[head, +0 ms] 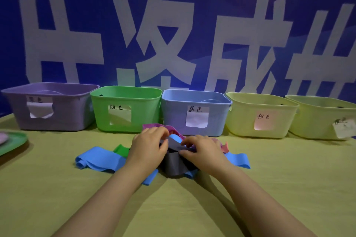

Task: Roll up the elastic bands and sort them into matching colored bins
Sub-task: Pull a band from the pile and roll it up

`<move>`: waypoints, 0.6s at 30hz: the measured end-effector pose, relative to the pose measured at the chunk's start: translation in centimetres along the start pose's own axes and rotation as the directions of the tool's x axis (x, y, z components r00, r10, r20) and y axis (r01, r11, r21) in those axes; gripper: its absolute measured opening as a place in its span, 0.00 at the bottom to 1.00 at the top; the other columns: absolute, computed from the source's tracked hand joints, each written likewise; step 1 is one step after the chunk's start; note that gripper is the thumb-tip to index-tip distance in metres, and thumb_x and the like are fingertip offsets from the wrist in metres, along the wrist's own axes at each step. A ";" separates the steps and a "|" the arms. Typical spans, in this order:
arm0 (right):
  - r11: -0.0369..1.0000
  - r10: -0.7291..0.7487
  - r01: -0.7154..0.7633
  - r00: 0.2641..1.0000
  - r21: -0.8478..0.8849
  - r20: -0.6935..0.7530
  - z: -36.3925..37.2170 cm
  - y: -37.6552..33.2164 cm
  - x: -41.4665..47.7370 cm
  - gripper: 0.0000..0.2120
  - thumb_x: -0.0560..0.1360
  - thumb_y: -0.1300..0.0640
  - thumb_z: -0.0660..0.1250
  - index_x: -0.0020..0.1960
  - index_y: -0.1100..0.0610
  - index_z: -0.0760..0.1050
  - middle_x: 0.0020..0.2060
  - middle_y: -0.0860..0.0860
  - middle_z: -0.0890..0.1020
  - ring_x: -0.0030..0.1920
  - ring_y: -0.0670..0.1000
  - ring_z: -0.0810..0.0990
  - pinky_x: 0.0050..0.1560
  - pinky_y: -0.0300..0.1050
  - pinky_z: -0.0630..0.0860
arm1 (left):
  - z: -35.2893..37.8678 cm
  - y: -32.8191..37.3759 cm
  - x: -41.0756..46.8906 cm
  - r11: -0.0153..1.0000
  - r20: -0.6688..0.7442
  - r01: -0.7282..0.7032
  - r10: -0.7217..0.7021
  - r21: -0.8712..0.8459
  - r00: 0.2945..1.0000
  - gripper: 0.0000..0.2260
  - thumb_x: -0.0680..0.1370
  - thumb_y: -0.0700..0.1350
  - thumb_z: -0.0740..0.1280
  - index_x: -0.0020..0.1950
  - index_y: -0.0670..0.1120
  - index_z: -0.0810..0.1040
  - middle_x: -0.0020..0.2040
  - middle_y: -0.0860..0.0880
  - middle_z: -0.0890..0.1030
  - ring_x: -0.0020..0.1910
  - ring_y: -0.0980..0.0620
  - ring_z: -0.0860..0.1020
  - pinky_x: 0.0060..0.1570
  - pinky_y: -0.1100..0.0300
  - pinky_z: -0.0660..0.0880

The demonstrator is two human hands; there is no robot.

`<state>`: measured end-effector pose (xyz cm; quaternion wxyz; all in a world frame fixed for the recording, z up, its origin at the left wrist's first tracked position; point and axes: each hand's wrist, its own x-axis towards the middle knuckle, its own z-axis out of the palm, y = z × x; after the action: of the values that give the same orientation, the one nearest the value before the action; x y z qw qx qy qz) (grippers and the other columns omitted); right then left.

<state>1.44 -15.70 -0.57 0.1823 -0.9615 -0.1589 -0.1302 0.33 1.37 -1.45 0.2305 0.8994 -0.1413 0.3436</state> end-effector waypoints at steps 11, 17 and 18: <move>0.998 0.040 -0.037 0.998 -0.048 0.051 -1.1 1.6 -0.2 0.22 0.71 0.41 0.66 0.64 0.44 0.68 0.61 0.47 0.74 0.62 0.52 0.70 0.56 0.48 0.62 | 0.7 -0.7 -0.4 0.996 0.186 0.080 -0.084 0.027 0.979 0.10 0.77 0.48 0.62 0.56 0.47 0.75 0.54 0.50 0.76 0.54 0.49 0.73 0.53 0.54 0.70; 0.995 0.021 -0.014 0.998 0.101 -0.066 -1.7 1.7 -0.4 0.20 0.69 0.47 0.67 0.60 0.43 0.69 0.57 0.43 0.77 0.57 0.50 0.75 0.59 0.53 0.69 | 0.4 -1.1 -0.2 0.966 0.182 0.237 -0.253 0.108 0.950 0.19 0.79 0.53 0.57 0.70 0.50 0.65 0.62 0.47 0.72 0.60 0.46 0.71 0.56 0.52 0.70; 0.990 0.012 -0.002 0.997 0.141 -0.073 -1.7 1.6 -0.5 0.22 0.68 0.48 0.67 0.61 0.42 0.68 0.57 0.42 0.77 0.57 0.50 0.75 0.59 0.53 0.69 | 0.4 -1.1 -0.2 0.961 0.193 0.246 -0.267 0.124 0.944 0.20 0.80 0.54 0.56 0.70 0.50 0.64 0.62 0.47 0.73 0.59 0.46 0.71 0.56 0.51 0.70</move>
<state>1.23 -17.94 0.34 0.2560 -0.9414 -0.1574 -0.1534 0.85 2.11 -2.23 0.2127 0.9513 -0.0293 0.2213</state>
